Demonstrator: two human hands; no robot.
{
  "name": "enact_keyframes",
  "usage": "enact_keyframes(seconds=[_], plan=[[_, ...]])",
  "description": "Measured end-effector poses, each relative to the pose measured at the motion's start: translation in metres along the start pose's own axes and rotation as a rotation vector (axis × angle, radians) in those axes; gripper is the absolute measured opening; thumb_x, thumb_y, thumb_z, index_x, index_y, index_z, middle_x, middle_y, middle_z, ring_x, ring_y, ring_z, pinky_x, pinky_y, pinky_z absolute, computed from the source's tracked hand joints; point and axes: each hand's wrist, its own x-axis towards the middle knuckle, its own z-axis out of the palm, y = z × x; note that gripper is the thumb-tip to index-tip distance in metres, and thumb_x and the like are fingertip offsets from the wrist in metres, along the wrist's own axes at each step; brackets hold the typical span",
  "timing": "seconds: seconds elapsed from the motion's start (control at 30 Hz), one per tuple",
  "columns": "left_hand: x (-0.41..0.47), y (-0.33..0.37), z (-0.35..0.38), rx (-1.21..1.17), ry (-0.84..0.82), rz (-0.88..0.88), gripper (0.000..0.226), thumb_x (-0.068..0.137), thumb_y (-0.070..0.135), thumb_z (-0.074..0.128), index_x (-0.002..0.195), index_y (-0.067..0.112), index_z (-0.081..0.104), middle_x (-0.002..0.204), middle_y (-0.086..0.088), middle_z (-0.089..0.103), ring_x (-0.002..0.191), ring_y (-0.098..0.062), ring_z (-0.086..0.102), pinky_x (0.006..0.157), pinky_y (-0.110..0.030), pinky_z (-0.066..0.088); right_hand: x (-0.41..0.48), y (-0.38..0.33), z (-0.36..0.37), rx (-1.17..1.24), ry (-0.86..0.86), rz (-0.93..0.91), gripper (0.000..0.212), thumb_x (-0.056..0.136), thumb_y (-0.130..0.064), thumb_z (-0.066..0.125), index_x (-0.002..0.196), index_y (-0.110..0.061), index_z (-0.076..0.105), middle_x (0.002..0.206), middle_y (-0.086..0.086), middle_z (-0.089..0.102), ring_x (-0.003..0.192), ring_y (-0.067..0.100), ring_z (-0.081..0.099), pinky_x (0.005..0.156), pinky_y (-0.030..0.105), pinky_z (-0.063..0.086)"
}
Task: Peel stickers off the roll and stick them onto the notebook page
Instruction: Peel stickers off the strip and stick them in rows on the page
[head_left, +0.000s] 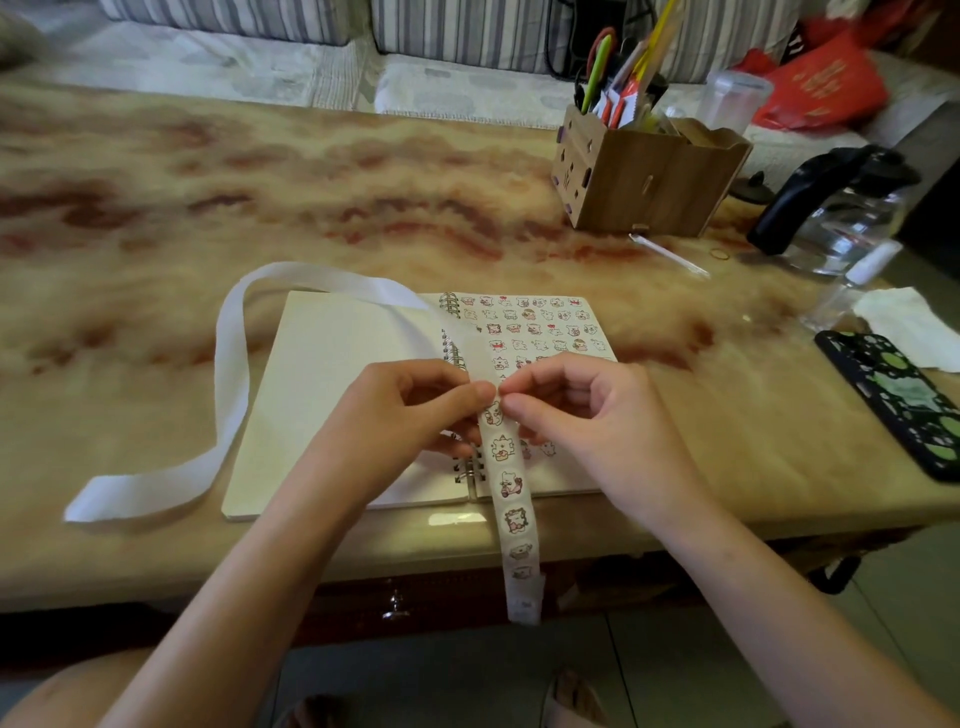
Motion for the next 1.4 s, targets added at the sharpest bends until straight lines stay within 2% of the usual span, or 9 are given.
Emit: enact_keyframes(seconds=[0.13,0.27,0.7,0.8,0.93,1.0,1.13,1.3,1.4], plan=[[0.0,0.0,0.0,0.004,0.013,0.01,0.012,0.084,0.014,0.065,0.08,0.006,0.073,0.072,-0.009,0.074,0.063,-0.013,0.068,0.064,-0.022,0.058,-0.001,-0.001,0.0,-0.044,0.012,-0.008,0.009,0.079,-0.006,0.073,0.084,-0.014,0.073,0.081,0.003,0.073,0.076,0.018,0.069,0.071,0.027,0.057],[0.0,0.0,0.0,0.0,0.02,0.011,0.013,0.083,0.014,0.066,0.081,0.004,0.073,0.073,-0.01,0.074,0.064,-0.012,0.068,0.063,-0.02,0.057,-0.002,-0.001,0.002,-0.023,0.014,0.003,0.01,0.077,-0.005,0.075,0.082,-0.013,0.073,0.078,0.003,0.073,0.071,0.011,0.068,0.067,0.022,0.056],[0.0,0.001,0.001,-0.018,0.028,-0.044,0.017,0.083,0.017,0.067,0.082,0.001,0.072,0.074,-0.014,0.073,0.06,-0.012,0.067,0.061,-0.018,0.056,-0.002,-0.002,0.002,-0.061,0.038,-0.015,0.011,0.076,-0.007,0.076,0.083,-0.014,0.074,0.077,0.001,0.073,0.072,0.013,0.068,0.07,0.025,0.057],[0.0,0.001,0.002,-0.029,0.048,-0.062,0.014,0.081,0.016,0.069,0.079,0.002,0.072,0.072,-0.014,0.073,0.059,-0.012,0.067,0.061,-0.019,0.057,-0.003,-0.002,0.002,-0.103,0.032,-0.024,0.009,0.077,-0.01,0.076,0.083,-0.016,0.073,0.078,-0.002,0.072,0.073,0.013,0.067,0.069,0.027,0.057],[0.001,-0.001,0.002,-0.028,0.059,-0.091,0.015,0.08,0.018,0.07,0.077,0.003,0.071,0.073,-0.016,0.073,0.061,-0.015,0.067,0.065,-0.024,0.059,-0.005,-0.004,0.002,-0.219,0.03,-0.064,0.008,0.079,-0.014,0.076,0.081,-0.02,0.071,0.077,-0.008,0.069,0.071,0.008,0.061,0.062,0.021,0.05],[0.001,-0.002,0.003,-0.029,0.056,-0.109,0.015,0.08,0.019,0.07,0.077,0.004,0.071,0.075,-0.016,0.073,0.063,-0.018,0.067,0.069,-0.028,0.059,-0.006,-0.005,0.002,-0.257,0.027,-0.078,0.008,0.079,-0.014,0.075,0.079,-0.02,0.07,0.079,-0.007,0.066,0.072,0.01,0.058,0.063,0.02,0.048],[0.001,-0.002,0.003,-0.037,0.054,-0.123,0.016,0.082,0.018,0.069,0.08,0.002,0.07,0.076,-0.019,0.072,0.063,-0.02,0.066,0.067,-0.027,0.058,-0.005,-0.005,0.0,-0.296,0.006,-0.082,0.007,0.08,-0.017,0.074,0.078,-0.022,0.069,0.081,-0.007,0.062,0.073,0.01,0.053,0.068,0.019,0.045],[0.002,-0.004,0.001,-0.028,0.057,-0.119,0.019,0.083,0.018,0.068,0.082,-0.001,0.069,0.077,-0.02,0.072,0.061,-0.019,0.066,0.068,-0.031,0.058,-0.004,-0.011,-0.007,-0.216,-0.056,-0.04,0.003,0.08,-0.023,0.072,0.08,-0.022,0.07,0.083,-0.008,0.066,0.073,0.007,0.056,0.07,0.021,0.046],[0.003,-0.005,0.0,-0.012,0.076,-0.123,0.016,0.083,0.016,0.068,0.081,0.0,0.069,0.076,-0.021,0.072,0.064,-0.024,0.065,0.069,-0.032,0.059,0.002,-0.012,-0.021,-0.082,-0.053,0.083,0.007,0.077,-0.023,0.073,0.082,-0.019,0.071,0.078,-0.002,0.07,0.068,0.007,0.058,0.062,0.02,0.048]])
